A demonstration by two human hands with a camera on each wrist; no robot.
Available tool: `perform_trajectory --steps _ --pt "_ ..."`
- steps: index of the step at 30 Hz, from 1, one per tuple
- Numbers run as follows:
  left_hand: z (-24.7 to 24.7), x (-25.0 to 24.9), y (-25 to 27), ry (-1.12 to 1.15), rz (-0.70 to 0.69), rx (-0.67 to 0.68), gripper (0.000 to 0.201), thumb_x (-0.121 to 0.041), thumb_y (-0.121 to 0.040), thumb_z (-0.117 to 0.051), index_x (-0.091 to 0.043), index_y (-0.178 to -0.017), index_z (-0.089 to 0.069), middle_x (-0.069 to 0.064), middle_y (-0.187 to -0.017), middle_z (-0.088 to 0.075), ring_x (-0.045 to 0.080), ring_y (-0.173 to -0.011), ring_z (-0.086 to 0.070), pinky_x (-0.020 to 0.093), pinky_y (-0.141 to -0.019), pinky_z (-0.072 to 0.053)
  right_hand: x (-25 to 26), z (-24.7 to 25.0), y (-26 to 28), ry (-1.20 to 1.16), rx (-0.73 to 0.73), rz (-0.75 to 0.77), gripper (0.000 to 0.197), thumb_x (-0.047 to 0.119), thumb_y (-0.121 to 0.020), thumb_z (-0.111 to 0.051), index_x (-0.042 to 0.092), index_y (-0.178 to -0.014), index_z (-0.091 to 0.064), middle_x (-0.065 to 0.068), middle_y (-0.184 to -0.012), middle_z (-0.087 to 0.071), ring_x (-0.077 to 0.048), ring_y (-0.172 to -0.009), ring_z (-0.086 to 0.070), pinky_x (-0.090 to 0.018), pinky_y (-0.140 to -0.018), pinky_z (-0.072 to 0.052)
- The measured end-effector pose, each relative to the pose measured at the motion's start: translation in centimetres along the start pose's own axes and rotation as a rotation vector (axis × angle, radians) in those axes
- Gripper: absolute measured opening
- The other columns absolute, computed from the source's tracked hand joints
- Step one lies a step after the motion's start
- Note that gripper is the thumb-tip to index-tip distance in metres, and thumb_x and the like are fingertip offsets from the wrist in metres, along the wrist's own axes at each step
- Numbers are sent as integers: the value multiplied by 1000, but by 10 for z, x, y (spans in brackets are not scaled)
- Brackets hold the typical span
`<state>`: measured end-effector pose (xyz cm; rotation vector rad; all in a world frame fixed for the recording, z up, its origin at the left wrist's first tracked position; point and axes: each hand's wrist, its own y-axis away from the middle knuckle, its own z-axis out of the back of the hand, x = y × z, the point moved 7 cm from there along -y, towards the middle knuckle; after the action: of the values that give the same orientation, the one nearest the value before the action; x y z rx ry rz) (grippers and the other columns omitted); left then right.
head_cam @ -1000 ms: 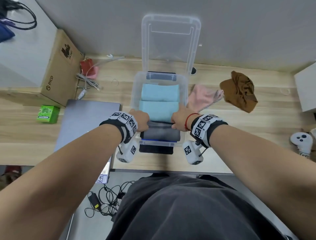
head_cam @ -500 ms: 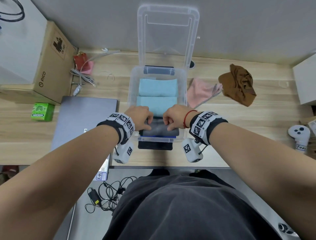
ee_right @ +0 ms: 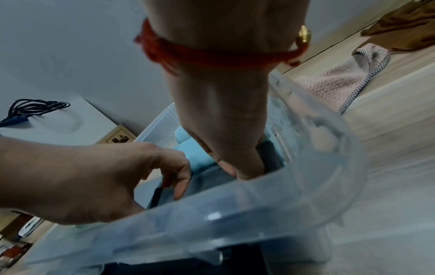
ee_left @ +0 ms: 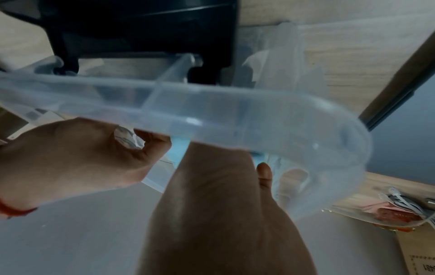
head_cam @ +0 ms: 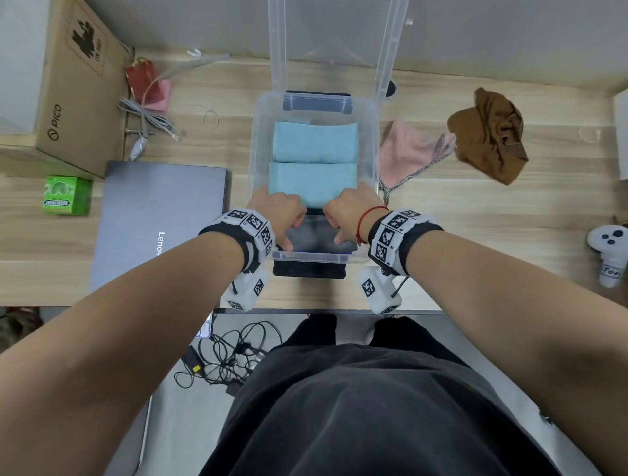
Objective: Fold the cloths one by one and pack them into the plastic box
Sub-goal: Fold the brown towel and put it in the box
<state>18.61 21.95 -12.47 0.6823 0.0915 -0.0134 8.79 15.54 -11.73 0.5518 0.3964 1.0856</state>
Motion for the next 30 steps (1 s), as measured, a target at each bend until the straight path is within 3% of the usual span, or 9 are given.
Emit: perform_trajectory --steps 5,8,10,12,17,19,23,27,30 --pt "3 0 0 97 5 47 49 -43 -58 -88 -26 -85 -52 -8 -91 -58 17 -80 -57 33 -74 -40 -2 3 3 -75 14 24 31 46 -70 -80 27 -85 -61 7 -83 -63 -19 -87 -61 -33 -77 -36" --pt "12 5 6 228 22 93 47 -42 -53 -91 -23 -78 -56 -4 -80 -63 18 -72 -60 31 -63 -49 -8 13 11 -269 27 45 28 40 -67 -82 28 -78 -60 10 -74 -61 -16 -79 -59 -28 -68 -43" --pt "25 10 8 272 29 100 43 -45 -55 -90 -22 -71 -57 -6 -70 -62 16 -65 -57 26 -56 -45 -17 24 18 -417 6 64 21 32 -69 -82 26 -77 -63 11 -72 -62 -13 -74 -57 -26 -68 -47" --pt "47 15 8 308 34 42 41 -49 -62 -85 -21 -67 -56 -6 -66 -59 15 -64 -54 25 -56 -41 -30 38 25 -552 -45 71 17 27 -71 -81 23 -77 -65 11 -69 -63 -11 -68 -58 -25 -69 -47" --pt "113 5 -9 412 49 -186 35 -52 -78 -71 -23 -68 -54 -3 -78 -62 17 -77 -56 30 -71 -45 -94 75 43 -740 -262 -23 15 24 -75 -79 21 -79 -65 10 -70 -62 -7 -64 -56 -22 -66 -44" --pt "134 -13 -22 478 26 -243 33 -50 -80 -70 -23 -69 -54 -3 -79 -63 17 -77 -59 30 -71 -47 -133 79 55 -745 -354 -106 12 24 -76 -78 20 -79 -67 9 -71 -62 -8 -66 -56 -19 -64 -42" --pt "165 -62 -50 546 -37 -283 25 -39 -82 -71 -20 -73 -58 -2 -78 -65 14 -70 -58 21 -61 -42 -216 52 75 -771 -417 -314 11 26 -75 -73 27 -71 -63 10 -75 -63 -13 -74 -61 -21 -67 -47" --pt "176 -111 -90 578 -52 -260 17 -34 -79 -74 -23 -75 -61 0 -79 -68 18 -75 -63 27 -70 -51 -287 2 89 -762 -353 -473 11 30 -78 -69 30 -70 -62 3 -85 -70 -18 -83 -65 -32 -82 -55" --pt "171 -141 -122 615 -42 -217 17 -34 -79 -75 -21 -76 -64 -1 -78 -68 14 -73 -61 31 -77 -54 -323 -38 94 -771 -268 -517 6 31 -81 -67 32 -87 -66 1 -101 -70 -21 -95 -64 -34 -88 -53"
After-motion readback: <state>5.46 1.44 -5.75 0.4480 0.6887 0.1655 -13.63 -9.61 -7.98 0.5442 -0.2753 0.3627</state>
